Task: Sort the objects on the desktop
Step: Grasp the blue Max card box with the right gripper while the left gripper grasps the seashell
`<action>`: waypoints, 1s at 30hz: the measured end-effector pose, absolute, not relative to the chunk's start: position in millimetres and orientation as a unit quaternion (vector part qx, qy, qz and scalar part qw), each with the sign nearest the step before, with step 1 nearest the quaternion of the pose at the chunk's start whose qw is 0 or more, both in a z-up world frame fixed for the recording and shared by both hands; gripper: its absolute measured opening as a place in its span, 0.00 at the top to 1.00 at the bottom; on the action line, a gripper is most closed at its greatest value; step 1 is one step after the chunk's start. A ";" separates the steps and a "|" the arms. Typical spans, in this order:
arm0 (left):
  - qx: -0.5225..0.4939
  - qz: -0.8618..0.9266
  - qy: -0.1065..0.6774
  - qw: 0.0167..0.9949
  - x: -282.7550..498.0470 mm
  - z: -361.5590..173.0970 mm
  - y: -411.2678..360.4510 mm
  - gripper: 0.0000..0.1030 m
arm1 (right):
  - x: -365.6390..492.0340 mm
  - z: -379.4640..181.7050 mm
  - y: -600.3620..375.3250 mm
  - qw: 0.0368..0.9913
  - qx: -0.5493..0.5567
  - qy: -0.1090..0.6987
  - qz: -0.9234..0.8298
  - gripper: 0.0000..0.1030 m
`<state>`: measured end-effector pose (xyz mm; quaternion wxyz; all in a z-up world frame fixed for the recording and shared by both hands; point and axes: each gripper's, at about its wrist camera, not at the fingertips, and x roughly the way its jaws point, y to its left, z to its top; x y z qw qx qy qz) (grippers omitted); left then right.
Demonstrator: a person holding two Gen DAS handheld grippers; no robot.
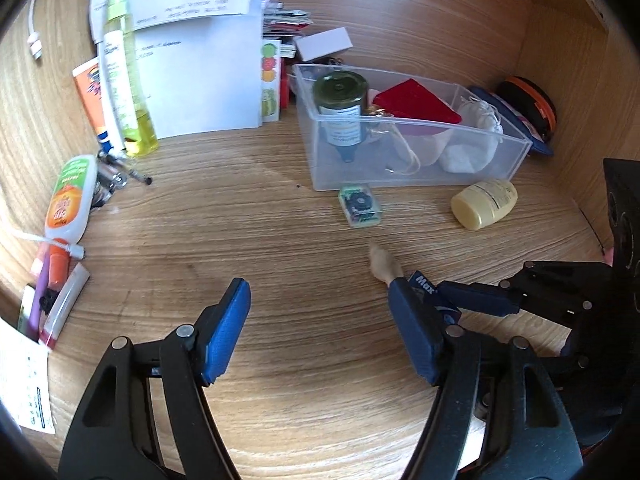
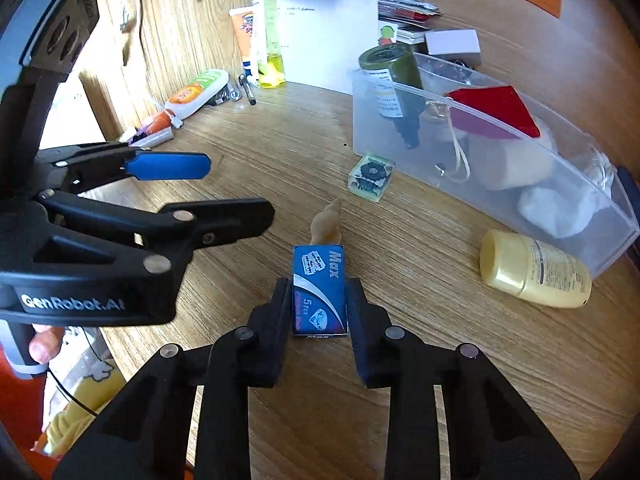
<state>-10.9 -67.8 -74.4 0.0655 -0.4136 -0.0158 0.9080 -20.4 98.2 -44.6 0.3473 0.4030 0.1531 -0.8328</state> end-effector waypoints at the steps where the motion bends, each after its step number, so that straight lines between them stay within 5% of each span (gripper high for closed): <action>1: -0.414 0.908 -0.014 0.068 -11.9 -74.3 -66.4 0.30 | -19.9 -44.5 101.2 0.342 0.402 0.151 -0.836 0.76; 5: -0.415 0.907 -0.001 0.074 -19.1 -75.0 -52.8 0.31 | -22.5 -42.5 118.9 0.328 0.407 0.131 -0.842 0.76; 11: -0.435 0.896 0.023 0.082 -37.0 -84.3 -32.3 0.60 | -29.9 -32.8 153.9 0.306 0.403 0.094 -0.857 0.76; 20: -0.446 0.891 0.030 0.084 -49.5 -92.5 -19.8 0.62 | -40.7 -23.6 181.2 0.297 0.396 0.062 -0.867 0.76; 23: -0.443 0.892 0.038 0.080 -50.4 -92.9 -17.7 0.73 | -42.1 -24.8 183.3 0.299 0.397 0.057 -0.866 0.76; 30: -0.437 0.895 0.034 0.078 -48.9 -92.6 -19.9 0.75 | -42.3 -27.3 185.7 0.302 0.398 0.052 -0.865 0.76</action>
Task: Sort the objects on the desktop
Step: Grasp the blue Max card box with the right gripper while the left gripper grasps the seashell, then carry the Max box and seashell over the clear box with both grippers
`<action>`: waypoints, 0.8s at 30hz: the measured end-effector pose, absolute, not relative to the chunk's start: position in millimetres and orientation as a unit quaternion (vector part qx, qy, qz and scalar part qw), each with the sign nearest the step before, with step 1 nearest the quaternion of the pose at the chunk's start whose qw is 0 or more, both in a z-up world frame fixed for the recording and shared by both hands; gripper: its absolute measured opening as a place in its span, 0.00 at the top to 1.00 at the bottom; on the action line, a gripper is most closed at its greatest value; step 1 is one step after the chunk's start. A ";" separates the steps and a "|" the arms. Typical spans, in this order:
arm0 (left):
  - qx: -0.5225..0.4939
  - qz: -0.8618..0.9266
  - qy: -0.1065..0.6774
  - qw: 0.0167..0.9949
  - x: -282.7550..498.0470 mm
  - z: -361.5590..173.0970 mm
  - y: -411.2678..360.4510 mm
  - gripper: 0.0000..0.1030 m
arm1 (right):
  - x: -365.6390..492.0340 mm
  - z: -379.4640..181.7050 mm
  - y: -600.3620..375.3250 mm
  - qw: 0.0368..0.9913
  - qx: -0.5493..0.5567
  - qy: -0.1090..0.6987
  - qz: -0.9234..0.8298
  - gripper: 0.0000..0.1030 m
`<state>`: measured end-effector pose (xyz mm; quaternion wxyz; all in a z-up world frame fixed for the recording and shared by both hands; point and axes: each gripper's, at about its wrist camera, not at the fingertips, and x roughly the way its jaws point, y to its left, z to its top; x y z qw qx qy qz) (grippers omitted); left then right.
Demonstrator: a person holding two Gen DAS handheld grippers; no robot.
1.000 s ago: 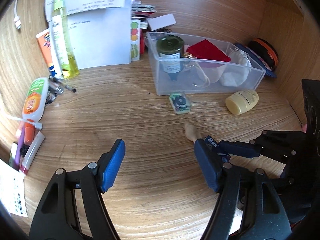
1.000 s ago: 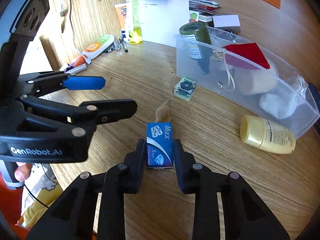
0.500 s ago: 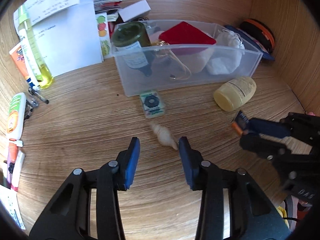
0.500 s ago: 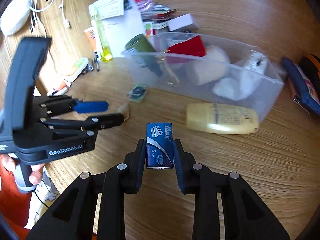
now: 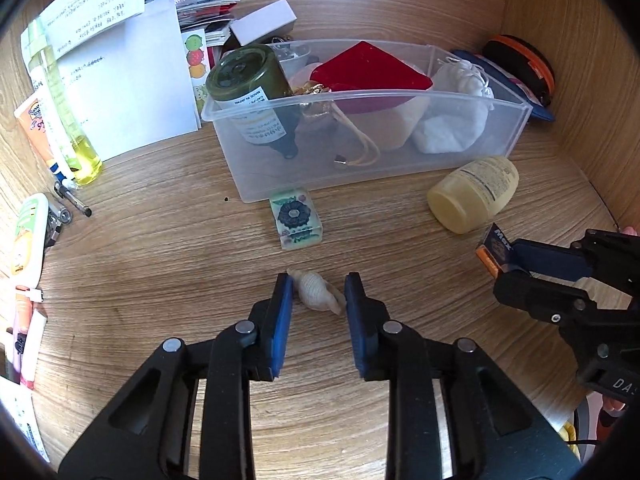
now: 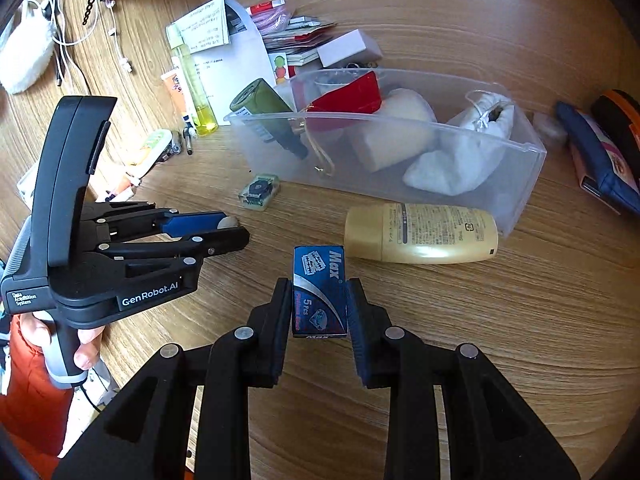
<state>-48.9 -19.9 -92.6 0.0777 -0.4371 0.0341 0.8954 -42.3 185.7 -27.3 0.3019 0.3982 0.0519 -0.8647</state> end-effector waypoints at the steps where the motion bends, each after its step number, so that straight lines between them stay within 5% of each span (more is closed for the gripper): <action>1: -0.436 0.896 0.034 0.077 -48.5 -92.4 -19.9 0.75 | -42.7 -27.4 186.2 0.303 0.398 0.049 -0.864 0.76; 24: -0.347 0.932 0.021 0.103 -45.0 -17.8 -18.0 0.75 | -55.0 34.6 214.6 0.265 0.327 0.041 -0.906 0.76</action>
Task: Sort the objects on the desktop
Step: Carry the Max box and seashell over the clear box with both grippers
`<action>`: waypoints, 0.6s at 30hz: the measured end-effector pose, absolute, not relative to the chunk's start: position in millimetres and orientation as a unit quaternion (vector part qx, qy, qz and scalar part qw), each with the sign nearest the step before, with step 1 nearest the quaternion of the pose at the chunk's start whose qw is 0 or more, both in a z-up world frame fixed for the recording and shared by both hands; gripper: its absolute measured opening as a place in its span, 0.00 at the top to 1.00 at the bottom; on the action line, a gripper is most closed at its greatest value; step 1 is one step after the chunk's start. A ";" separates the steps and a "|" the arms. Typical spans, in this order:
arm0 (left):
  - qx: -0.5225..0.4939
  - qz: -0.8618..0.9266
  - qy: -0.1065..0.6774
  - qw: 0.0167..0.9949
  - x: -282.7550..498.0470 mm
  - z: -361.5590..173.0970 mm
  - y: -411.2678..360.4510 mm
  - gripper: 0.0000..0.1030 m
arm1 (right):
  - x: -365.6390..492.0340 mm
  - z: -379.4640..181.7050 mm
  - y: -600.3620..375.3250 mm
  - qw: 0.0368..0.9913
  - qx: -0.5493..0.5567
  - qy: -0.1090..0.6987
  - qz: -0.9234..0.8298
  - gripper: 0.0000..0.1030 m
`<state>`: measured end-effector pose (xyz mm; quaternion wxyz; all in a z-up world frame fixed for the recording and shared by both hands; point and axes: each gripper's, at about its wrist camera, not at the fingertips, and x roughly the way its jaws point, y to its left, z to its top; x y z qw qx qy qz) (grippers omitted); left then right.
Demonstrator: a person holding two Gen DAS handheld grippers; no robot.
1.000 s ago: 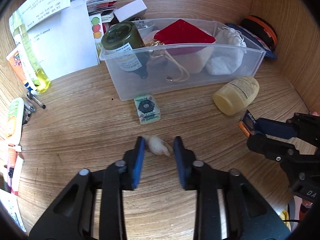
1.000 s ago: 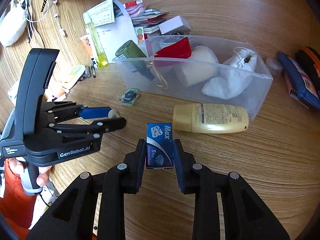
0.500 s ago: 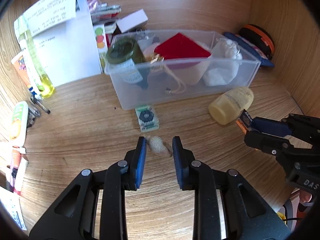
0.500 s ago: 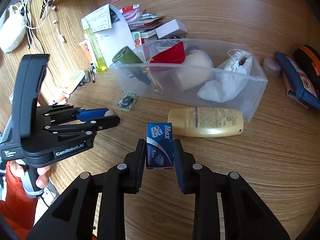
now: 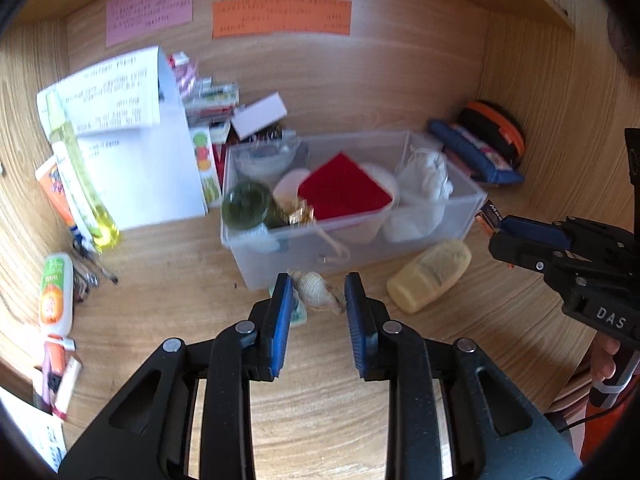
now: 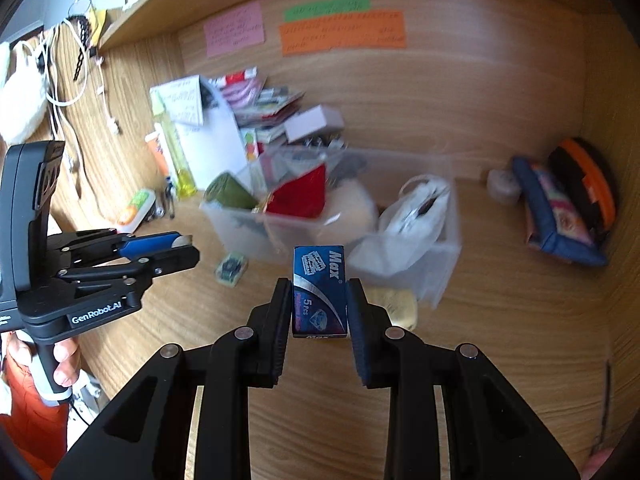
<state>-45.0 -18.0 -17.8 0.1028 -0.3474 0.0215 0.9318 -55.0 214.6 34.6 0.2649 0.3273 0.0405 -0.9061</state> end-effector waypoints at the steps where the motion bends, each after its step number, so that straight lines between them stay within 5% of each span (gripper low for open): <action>1: -0.343 0.933 0.023 0.105 -45.9 -13.4 -17.3 0.75 | -56.8 38.8 217.0 0.262 0.323 0.041 -0.909 0.76; 18: -0.331 0.935 0.021 0.124 -98.5 7.8 -7.3 0.75 | -108.2 60.6 213.3 0.247 0.306 0.054 -0.918 0.76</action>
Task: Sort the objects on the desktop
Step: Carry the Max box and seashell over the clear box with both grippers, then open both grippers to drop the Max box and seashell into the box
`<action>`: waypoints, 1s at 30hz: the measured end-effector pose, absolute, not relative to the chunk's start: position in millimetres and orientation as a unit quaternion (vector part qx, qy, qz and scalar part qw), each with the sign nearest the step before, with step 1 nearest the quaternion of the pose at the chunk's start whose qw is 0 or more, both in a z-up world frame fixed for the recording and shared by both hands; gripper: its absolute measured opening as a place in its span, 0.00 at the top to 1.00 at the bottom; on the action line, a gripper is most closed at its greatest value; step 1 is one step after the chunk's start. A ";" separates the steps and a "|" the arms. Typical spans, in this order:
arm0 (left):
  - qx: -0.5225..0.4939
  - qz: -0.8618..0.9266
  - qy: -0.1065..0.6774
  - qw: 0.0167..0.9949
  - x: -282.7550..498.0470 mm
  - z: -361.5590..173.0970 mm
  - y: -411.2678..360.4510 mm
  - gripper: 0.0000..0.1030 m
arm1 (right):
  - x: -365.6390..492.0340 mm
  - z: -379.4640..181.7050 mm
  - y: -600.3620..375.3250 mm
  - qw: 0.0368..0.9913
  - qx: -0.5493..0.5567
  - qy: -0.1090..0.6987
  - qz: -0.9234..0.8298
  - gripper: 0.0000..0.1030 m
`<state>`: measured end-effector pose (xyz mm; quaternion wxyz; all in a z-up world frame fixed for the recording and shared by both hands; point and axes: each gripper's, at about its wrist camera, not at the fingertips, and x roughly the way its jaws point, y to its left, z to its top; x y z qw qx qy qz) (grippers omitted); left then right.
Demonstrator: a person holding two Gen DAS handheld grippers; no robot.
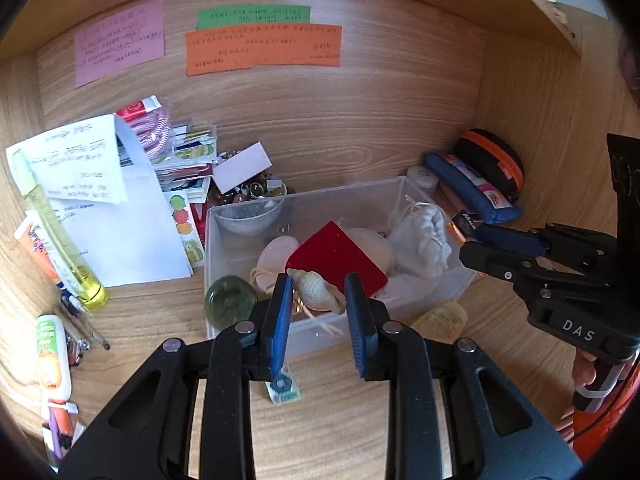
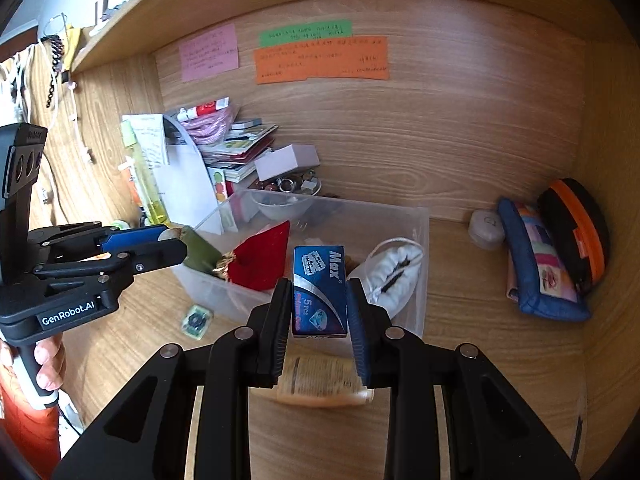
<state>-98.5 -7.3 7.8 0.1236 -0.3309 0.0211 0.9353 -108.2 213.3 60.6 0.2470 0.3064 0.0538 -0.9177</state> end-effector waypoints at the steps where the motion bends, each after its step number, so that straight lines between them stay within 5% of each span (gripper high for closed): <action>1: -0.333 0.934 0.021 0.124 -102.7 6.8 -6.4 0.75 | -112.7 59.7 211.6 0.248 0.308 0.054 -0.917 0.76; 30: -0.379 0.914 0.007 0.148 -149.8 -29.9 0.6 0.74 | -166.3 15.9 195.2 0.253 0.357 0.064 -0.897 0.73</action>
